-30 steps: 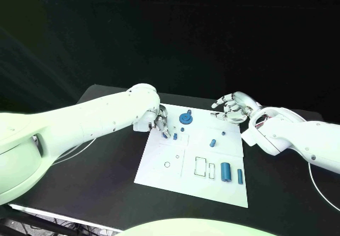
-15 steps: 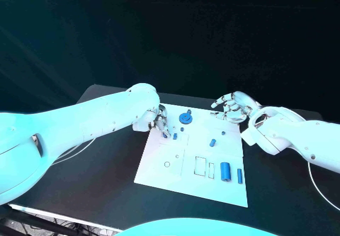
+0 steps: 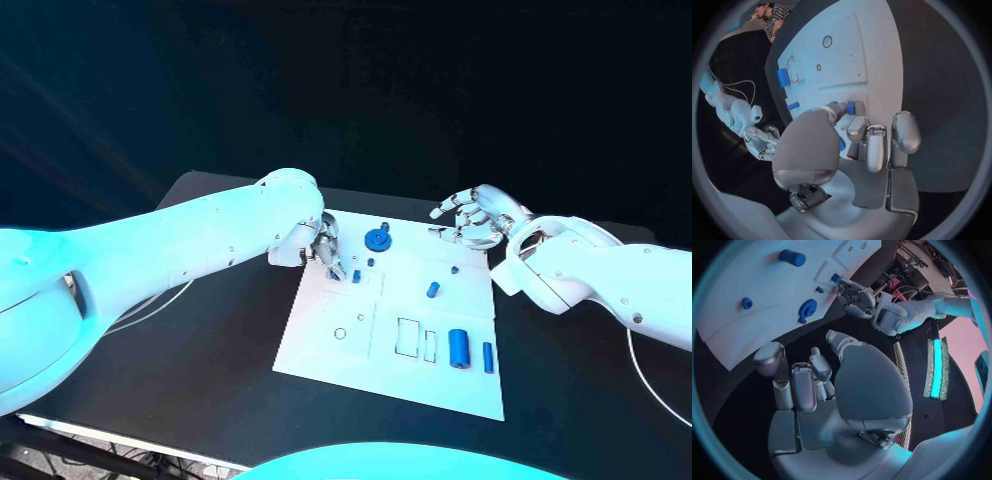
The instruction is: Assemble the parts on the task board
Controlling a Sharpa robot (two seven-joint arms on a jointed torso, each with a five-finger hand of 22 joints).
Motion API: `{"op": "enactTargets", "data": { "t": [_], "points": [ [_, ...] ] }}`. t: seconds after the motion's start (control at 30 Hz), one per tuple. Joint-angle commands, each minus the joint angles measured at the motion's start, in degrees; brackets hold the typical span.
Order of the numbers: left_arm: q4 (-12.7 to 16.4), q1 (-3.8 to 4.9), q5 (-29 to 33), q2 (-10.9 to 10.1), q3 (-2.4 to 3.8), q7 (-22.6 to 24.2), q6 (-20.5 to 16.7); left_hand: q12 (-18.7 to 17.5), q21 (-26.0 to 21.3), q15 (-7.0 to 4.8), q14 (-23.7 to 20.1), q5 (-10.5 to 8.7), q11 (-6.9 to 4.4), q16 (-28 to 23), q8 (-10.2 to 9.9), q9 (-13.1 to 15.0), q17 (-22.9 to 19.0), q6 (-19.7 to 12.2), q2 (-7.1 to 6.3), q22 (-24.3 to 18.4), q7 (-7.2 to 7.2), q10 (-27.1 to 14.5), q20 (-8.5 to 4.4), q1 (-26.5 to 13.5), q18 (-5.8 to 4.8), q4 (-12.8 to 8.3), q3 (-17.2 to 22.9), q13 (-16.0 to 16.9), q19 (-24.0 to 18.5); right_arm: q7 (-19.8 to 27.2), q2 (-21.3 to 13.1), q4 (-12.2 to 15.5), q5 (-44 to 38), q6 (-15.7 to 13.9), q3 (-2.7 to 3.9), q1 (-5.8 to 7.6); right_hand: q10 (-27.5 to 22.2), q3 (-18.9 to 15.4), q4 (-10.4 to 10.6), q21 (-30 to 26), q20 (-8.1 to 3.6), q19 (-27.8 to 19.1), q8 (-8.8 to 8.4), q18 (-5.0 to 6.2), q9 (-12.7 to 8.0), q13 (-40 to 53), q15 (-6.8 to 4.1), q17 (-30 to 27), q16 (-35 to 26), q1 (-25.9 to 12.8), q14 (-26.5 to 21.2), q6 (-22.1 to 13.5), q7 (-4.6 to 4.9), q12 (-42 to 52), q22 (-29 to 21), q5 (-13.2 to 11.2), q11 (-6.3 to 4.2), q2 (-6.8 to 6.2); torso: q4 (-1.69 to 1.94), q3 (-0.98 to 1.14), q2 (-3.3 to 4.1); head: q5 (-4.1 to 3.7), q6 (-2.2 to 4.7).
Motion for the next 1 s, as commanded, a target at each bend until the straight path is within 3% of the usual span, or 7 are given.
{"op": "enactTargets", "data": {
  "t": [0.03, 0.3, 1.0],
  "points": [
    [-0.03, 0.10, -0.27, 0.05, 0.01, 0.05, 1.06, -0.38, 0.31, -0.39, 5.22, 0.06, 0.04, 0.21, -0.34, -0.01, 12.45, 2.80, 0.13, -0.02, -2.55, -0.16, 0.06, -0.66, -0.67, -0.04, -0.39, -0.17, 0.04, 0.30, -0.01, 0.07, -0.57, 0.72, 0.00, 0.02, -0.01, -0.03, 0.35, -0.18, -0.33, 0.16, 0.37, 0.92, -0.08, -0.09, -0.30, -0.08, -0.22, -0.30, 1.89, -0.26, 0.04, 0.17, -0.07, 0.33, -0.17, -0.26, -0.05, -0.03, 0.03, -0.02, 0.03],
    [-0.14, 0.09, -0.92, 0.09, 0.01, 0.13, -0.23, -0.67, 0.26, -0.33, 5.21, 0.07, 0.10, 0.18, -0.68, -0.29, 12.42, 3.04, 0.09, -0.03, -2.48, -0.26, 0.12, -3.04, -0.65, 0.15, -2.29, -0.22, -0.05, 0.34, -0.06, 0.10, -0.57, 0.62, 0.00, 0.02, -0.01, -0.02, 0.32, -0.34, -0.33, 0.11, 0.39, 0.94, -0.09, -0.09, -0.31, -0.06, -0.22, -0.26, 1.89, -0.27, 0.04, 0.18, -0.15, 0.33, -0.18, -0.30, -0.02, 0.00, 0.04, -0.12, 0.07],
    [-0.13, 0.07, -1.19, 0.19, 0.00, 0.37, -2.63, -0.64, 0.28, -0.32, 5.21, 0.16, 0.07, 0.18, -0.75, -0.36, 12.43, 3.15, 0.42, 0.03, -2.54, -0.19, 0.13, -3.44, -0.66, 0.09, -2.59, -0.04, -0.03, 0.35, -0.09, 0.12, -0.57, 0.61, 0.00, 0.02, -0.01, -0.02, 0.32, -0.34, -0.33, 0.11, 0.39, 0.94, -0.09, -0.09, -0.31, -0.06, -0.22, -0.26, 1.89, -0.27, 0.04, 0.18, -0.15, 0.33, -0.18, -0.30, -0.01, -0.01, 0.04, -0.20, 0.16]
  ]
}}
